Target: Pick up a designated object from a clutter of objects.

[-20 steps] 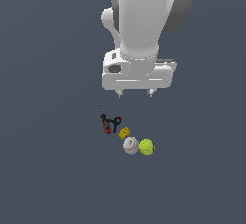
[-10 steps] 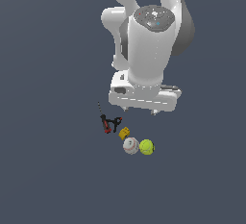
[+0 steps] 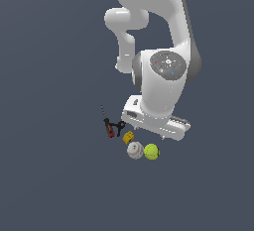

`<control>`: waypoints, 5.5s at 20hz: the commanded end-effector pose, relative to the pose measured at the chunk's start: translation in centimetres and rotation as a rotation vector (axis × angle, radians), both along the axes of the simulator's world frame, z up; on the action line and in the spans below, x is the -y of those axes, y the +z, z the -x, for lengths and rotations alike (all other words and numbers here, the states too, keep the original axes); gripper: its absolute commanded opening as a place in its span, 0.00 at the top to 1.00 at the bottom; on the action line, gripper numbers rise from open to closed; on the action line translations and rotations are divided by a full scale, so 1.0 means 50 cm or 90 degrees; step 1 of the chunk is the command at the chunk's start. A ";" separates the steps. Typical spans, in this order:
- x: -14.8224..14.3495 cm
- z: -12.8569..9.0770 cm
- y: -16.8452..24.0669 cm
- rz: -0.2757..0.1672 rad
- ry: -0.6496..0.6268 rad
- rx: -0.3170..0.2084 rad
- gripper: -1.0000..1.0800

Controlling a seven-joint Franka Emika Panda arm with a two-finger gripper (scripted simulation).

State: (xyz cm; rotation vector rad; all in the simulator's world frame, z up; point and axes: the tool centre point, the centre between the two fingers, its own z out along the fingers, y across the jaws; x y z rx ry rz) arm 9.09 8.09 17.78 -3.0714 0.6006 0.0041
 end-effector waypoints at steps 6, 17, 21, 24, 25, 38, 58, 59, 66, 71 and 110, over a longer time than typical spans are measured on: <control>-0.031 -0.031 -0.097 0.004 -0.094 -0.001 0.04; -0.054 -0.047 -0.170 0.008 -0.160 -0.001 0.04; -0.054 -0.046 -0.172 0.008 -0.160 -0.001 0.04; -0.054 -0.046 -0.179 0.008 -0.160 -0.001 0.04; -0.055 -0.046 -0.184 0.008 -0.160 -0.001 0.04; -0.054 -0.047 -0.273 0.008 -0.163 -0.001 0.04; -0.076 -0.064 -0.193 -0.001 -0.160 0.022 1.00; -0.078 -0.061 -0.184 -0.001 -0.160 0.022 1.00; -0.104 -0.037 -0.085 0.001 -0.161 0.018 1.00; -0.130 -0.013 0.018 0.003 -0.161 0.014 1.00; -0.248 0.050 0.450 0.008 -0.163 -0.001 1.00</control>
